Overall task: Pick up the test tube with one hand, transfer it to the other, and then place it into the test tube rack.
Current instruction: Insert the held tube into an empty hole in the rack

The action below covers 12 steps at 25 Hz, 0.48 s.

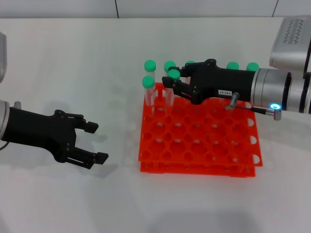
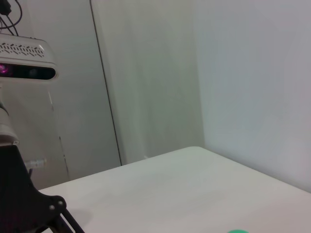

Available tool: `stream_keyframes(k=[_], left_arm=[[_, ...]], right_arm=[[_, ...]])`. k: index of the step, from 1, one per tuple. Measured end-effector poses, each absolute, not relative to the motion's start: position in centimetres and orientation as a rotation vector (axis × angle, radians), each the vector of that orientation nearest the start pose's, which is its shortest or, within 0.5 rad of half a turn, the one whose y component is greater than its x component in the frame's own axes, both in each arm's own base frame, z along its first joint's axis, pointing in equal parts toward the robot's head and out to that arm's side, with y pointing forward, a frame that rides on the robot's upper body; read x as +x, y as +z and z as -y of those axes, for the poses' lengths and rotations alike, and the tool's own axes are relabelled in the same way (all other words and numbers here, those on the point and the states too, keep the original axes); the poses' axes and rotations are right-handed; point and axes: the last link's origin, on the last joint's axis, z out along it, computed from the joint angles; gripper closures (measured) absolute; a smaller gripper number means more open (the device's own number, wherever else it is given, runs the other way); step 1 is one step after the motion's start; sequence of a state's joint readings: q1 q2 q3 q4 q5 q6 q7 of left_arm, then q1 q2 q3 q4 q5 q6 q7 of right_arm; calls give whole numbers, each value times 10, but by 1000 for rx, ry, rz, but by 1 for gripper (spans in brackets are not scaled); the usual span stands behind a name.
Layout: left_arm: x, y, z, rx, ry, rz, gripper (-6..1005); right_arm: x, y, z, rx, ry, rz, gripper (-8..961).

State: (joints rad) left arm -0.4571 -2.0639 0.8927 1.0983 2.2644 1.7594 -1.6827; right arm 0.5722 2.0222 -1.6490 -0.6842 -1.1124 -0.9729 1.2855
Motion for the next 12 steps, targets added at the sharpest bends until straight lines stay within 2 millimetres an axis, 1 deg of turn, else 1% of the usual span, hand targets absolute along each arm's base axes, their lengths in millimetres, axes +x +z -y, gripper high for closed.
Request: stream_keyframes(k=[6, 12], left_arm=[[-257, 35, -308, -2979, -106, 604, 111], [-256, 35, -309, -2979, -105, 602, 111]], right_arm=[[176, -66, -371, -2661, 756, -410, 687], [176, -66, -371, -2661, 758, -408, 642]])
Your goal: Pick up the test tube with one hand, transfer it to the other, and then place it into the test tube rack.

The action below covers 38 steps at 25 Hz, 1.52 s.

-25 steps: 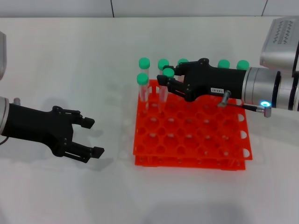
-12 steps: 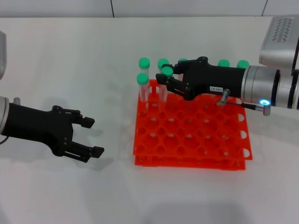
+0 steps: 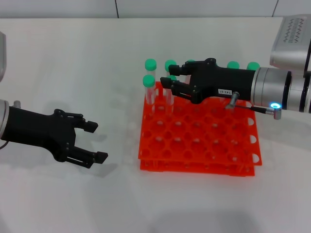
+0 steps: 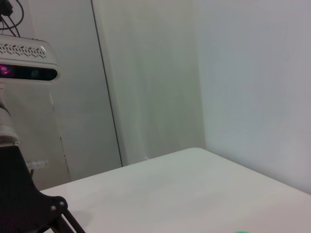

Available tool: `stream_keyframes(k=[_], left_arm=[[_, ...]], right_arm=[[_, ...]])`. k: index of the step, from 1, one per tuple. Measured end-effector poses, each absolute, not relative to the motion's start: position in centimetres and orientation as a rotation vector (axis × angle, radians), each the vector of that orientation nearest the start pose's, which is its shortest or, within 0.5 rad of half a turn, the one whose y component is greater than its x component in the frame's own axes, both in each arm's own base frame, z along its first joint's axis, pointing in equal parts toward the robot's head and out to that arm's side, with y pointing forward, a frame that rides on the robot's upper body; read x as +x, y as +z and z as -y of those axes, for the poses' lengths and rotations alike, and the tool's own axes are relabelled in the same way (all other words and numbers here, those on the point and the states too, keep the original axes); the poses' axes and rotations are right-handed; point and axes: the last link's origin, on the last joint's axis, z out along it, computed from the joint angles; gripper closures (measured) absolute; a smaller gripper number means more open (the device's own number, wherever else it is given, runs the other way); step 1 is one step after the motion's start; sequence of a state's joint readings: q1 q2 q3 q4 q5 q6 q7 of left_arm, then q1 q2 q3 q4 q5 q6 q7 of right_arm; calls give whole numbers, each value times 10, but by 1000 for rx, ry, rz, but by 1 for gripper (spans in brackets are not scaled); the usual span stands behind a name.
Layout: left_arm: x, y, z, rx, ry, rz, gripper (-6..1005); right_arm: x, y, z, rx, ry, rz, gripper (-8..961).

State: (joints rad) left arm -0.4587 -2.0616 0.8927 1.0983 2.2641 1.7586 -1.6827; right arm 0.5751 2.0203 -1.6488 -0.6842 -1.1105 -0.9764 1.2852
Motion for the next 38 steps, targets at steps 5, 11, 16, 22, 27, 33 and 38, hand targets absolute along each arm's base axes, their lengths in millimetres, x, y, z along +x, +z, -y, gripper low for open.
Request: stream_keyframes(k=[5, 11, 16, 22, 27, 33, 38], left_arm=[[-256, 35, -309, -2978, -105, 601, 111], [-257, 36, -307, -2978, -108, 608, 111], [-257, 36, -306, -2979, -126, 605, 111], [-252, 40, -304, -2987, -196, 577, 111], [-246, 59, -305, -2944, -322, 524, 111], [-240, 74, -301, -2910, -383, 463, 111], [-238, 77, -300, -2913, -396, 460, 111]], right_arm=[[175, -65, -371, -2661, 761, -404, 604], [176, -62, -368, -2659, 783, -400, 481], [179, -54, -358, -2648, 816, -383, 392], [181, -38, -345, -2639, 847, -360, 377], [189, -20, -343, -2685, 751, -404, 379], [207, 10, -339, -2734, 696, -472, 381], [214, 23, -339, -2752, 624, -483, 382]])
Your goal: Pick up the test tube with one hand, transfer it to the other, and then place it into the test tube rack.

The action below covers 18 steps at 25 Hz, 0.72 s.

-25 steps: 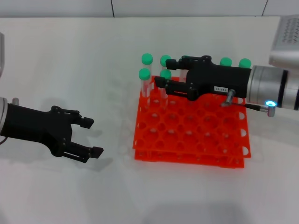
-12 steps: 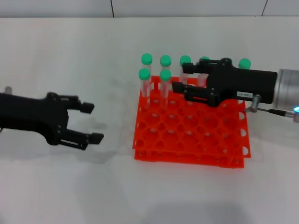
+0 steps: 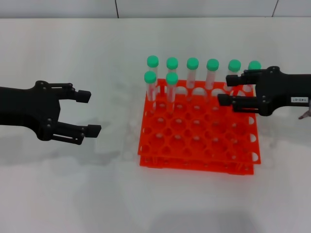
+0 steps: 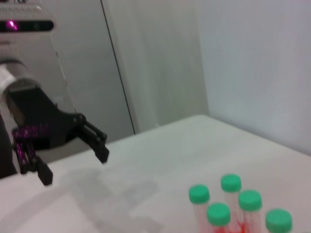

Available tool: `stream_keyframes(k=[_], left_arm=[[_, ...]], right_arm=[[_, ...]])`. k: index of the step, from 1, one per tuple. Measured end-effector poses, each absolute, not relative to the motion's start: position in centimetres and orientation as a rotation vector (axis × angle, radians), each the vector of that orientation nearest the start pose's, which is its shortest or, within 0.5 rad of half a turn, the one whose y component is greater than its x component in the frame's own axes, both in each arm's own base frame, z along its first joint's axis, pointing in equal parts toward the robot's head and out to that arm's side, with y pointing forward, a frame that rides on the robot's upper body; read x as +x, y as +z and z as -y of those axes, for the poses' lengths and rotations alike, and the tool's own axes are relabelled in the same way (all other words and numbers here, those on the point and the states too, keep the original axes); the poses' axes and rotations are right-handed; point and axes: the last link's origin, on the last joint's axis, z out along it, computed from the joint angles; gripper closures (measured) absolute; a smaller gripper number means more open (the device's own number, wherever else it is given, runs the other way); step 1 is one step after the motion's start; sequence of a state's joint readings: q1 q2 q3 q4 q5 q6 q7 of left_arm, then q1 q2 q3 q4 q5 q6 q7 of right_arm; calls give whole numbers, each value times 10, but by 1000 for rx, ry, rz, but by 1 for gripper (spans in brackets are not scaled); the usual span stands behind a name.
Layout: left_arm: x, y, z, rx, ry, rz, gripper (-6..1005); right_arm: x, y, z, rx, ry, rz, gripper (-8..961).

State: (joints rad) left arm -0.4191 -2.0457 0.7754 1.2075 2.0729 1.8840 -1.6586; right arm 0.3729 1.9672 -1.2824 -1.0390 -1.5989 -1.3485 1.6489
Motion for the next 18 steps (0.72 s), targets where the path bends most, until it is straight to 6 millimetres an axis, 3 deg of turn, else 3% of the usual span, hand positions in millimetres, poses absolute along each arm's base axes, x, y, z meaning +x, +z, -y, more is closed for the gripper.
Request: stream_keyframes(k=[10, 18], left_arm=[[-235, 71, -298, -2928, -421, 485, 111], [-234, 70, -297, -2934, -428, 494, 111]], right_arm=[[219, 38, -338, -2750, 552, -447, 381], [221, 38, -337, -2751, 550, -455, 372]])
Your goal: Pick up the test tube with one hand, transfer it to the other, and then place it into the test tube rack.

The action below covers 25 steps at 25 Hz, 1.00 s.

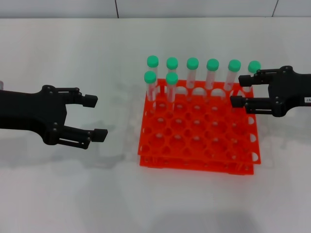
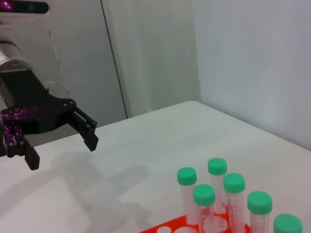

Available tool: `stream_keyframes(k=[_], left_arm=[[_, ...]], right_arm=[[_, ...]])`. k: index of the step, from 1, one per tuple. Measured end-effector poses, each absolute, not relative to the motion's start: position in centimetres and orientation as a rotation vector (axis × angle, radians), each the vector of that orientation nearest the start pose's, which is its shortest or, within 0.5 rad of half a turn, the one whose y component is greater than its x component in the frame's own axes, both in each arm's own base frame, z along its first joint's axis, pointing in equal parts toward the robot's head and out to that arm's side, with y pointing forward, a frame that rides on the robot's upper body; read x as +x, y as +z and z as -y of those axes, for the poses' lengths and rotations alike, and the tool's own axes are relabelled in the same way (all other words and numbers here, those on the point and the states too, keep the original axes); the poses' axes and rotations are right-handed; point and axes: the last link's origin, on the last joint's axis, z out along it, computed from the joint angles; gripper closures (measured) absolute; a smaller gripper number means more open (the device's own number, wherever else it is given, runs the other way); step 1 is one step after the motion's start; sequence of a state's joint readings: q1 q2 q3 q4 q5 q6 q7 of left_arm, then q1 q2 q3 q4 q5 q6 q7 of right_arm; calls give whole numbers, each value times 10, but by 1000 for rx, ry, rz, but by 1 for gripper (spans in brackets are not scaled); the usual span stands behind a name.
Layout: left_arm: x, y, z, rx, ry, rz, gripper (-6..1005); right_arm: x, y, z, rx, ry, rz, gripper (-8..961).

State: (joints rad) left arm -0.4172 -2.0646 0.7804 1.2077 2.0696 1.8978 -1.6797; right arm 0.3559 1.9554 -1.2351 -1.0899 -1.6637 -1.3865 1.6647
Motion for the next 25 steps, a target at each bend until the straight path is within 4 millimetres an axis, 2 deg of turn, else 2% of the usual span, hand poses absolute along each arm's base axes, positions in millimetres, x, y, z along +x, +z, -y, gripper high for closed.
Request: stream_keyframes(k=[11, 21, 25], left_arm=[[-232, 70, -297, -2942, -430, 504, 111], [-232, 70, -296, -2944, -430, 503, 111], [-232, 70, -297, -2944, -429, 498, 111]], right_arm=[[223, 32, -333, -2767, 550, -474, 305], [226, 29, -330, -2762, 546, -494, 196], [226, 29, -330, -2760, 546, -494, 196]])
